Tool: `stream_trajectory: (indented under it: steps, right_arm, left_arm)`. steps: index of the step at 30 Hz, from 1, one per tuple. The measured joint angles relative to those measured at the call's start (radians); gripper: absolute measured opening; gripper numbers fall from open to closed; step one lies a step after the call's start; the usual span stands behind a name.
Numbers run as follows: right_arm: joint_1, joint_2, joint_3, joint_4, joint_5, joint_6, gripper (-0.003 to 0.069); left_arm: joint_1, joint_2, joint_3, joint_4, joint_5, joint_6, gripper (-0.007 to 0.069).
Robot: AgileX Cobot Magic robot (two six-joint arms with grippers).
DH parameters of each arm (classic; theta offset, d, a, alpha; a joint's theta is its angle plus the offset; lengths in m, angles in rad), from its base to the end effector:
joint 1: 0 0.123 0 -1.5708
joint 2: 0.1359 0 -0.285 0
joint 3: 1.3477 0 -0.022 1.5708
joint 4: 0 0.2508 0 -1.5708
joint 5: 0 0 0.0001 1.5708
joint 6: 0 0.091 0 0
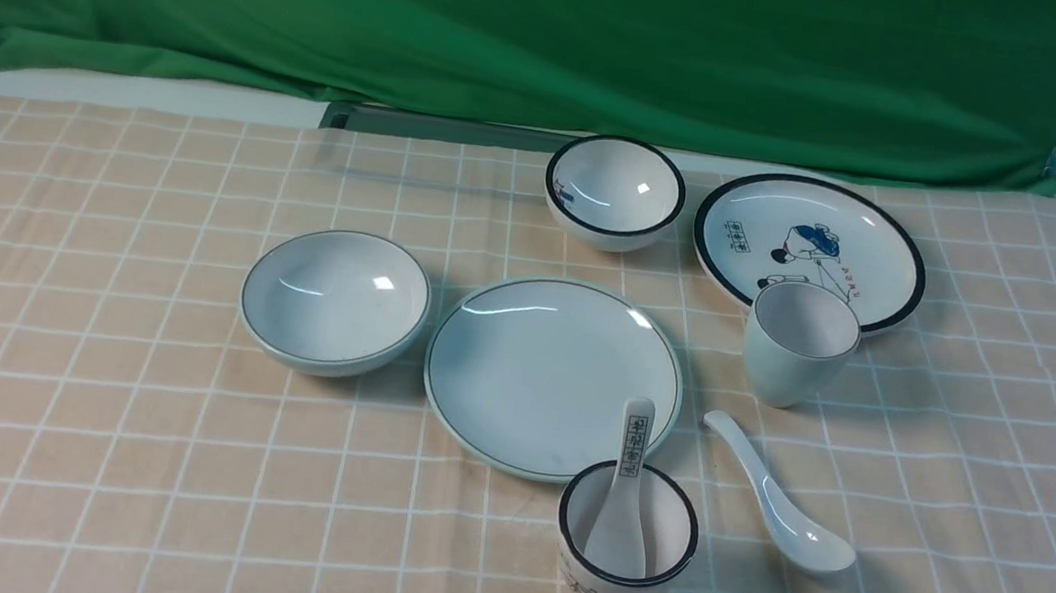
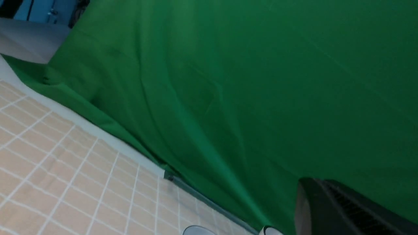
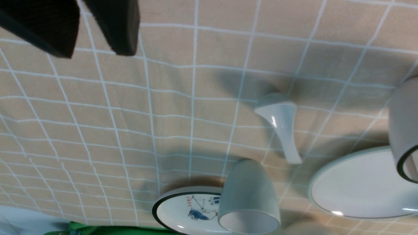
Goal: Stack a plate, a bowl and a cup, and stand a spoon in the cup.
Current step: Use the left arm to grab a blue rice bowl
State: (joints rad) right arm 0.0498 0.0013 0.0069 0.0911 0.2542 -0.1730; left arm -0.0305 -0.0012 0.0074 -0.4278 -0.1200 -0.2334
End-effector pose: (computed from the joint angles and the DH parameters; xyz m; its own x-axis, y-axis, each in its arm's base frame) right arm 0.0554 0.0049 0.1878 -0.1664 -0.0931 -0.9817 -0.0867 0.9931 -0.0795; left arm 0.0552 0.0028 0.2206 0.1607 -0.6164 -0.7709 0.1012 0.7872 -0.6083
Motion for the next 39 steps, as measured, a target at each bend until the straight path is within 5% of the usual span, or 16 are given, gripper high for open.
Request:
stream_trajectory:
  steps: [6,16,21,25,31,34,39]
  right_arm:
    - [0.0,0.0,0.0,0.0,0.0,0.0,0.0239]
    - [0.0,0.0,0.0,0.0,-0.002,0.0,0.0239]
    - [0.0,0.0,0.0,0.011,-0.037,0.022,0.0239]
    - [0.0,0.0,0.0,0.137,-0.109,0.245,0.0239]
    - [0.002,0.0,-0.001,0.193,-0.24,0.543,0.0229]
    - [0.016,0.008,-0.039,0.195,-0.14,0.531,0.0193]
    - [0.133,0.152,-0.287,0.197,0.125,0.303,0.0135]
  left_arm:
    - [-0.016,0.064,-0.16,0.007,0.226,0.035,0.0007]
    - [-0.124,0.704,-0.656,-0.017,0.756,0.568,0.0007]
    - [-0.127,0.96,-0.781,-0.048,0.847,0.657,0.0007]
    - [-0.148,1.124,-0.862,-0.057,0.902,0.732,0.0007]
    - [-0.333,1.343,-0.972,0.075,0.912,0.788,0.0007]
    - [-0.364,1.401,-1.021,0.13,0.902,0.781,0.0012]
    - [-0.368,1.59,-1.211,0.26,0.911,0.784,0.0117]
